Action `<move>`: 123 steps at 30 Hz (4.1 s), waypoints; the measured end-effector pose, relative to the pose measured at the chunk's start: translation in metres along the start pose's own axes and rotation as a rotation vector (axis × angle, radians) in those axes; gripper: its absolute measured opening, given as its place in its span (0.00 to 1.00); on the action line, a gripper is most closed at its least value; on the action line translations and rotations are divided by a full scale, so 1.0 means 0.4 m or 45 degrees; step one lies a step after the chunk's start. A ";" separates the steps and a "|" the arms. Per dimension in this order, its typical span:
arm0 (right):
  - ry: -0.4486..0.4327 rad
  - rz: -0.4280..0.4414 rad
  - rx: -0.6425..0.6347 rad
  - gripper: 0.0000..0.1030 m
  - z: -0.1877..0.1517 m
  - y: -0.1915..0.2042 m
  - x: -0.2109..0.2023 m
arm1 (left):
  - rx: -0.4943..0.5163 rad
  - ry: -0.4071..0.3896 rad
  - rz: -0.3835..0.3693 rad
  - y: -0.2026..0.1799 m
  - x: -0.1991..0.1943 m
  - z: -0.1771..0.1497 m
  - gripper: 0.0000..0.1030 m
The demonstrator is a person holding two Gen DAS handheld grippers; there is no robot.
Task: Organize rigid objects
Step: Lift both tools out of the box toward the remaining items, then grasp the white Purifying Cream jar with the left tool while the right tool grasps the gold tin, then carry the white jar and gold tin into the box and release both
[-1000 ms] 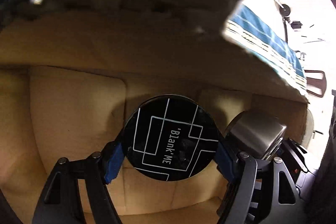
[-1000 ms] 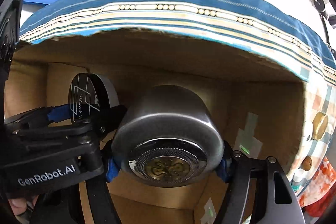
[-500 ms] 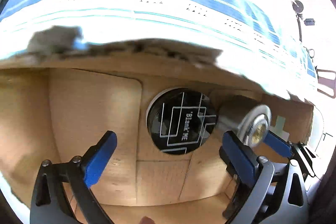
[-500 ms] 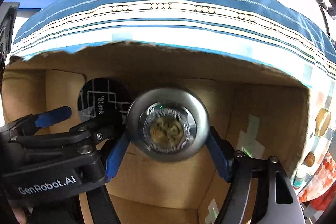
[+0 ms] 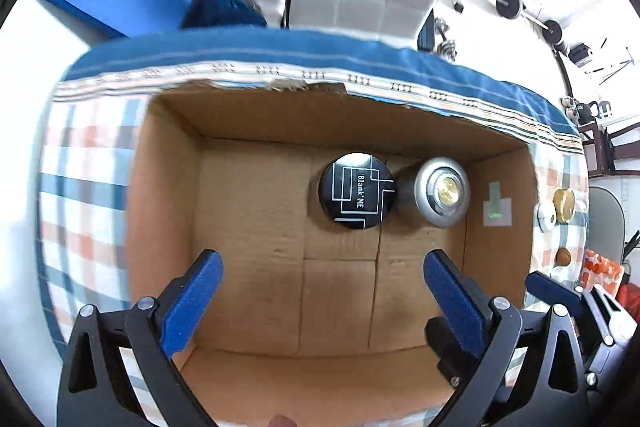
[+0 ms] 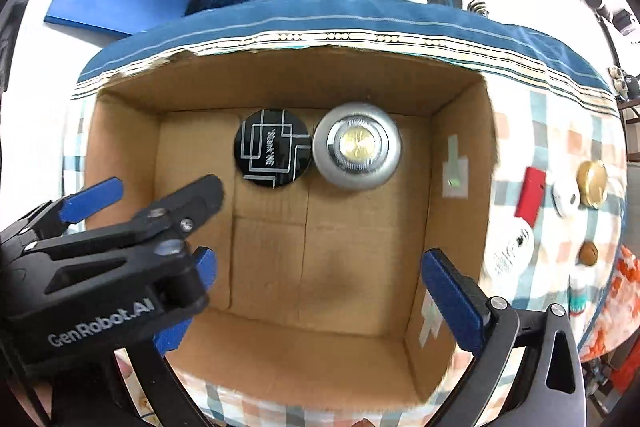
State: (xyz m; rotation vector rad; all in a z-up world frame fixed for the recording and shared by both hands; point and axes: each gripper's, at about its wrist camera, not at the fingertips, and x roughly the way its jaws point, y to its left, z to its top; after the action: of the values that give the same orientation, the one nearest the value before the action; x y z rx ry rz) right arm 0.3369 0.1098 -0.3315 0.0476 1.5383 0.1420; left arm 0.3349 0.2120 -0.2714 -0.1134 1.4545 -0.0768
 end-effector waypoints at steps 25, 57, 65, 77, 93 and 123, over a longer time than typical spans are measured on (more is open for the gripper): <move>-0.260 0.089 0.097 1.00 -0.264 -0.170 -0.357 | 0.186 -0.356 -0.038 -0.220 -0.311 -0.165 1.00; 0.065 0.036 0.383 1.00 -0.076 -1.065 0.004 | 0.368 0.466 0.204 -0.798 0.511 -0.041 0.78; 0.048 0.050 0.376 1.00 -0.063 -1.086 0.047 | 0.307 0.403 0.182 -0.790 0.495 -0.020 0.64; 0.033 0.211 0.532 0.68 0.080 -1.112 0.127 | -0.009 0.302 -0.015 -0.727 0.474 0.050 0.68; 0.131 0.032 0.421 0.64 0.123 -1.028 0.169 | 0.087 0.224 0.012 -0.760 0.453 0.014 0.64; -0.123 0.234 0.046 0.64 -0.082 -0.276 -0.238 | 0.061 -0.158 0.019 -0.172 -0.103 -0.047 0.64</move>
State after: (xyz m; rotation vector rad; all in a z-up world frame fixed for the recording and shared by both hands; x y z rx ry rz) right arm 0.3083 -0.0130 -0.2514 0.2214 1.4384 0.2542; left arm 0.3126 0.1481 -0.2243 -0.0673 1.3286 -0.0909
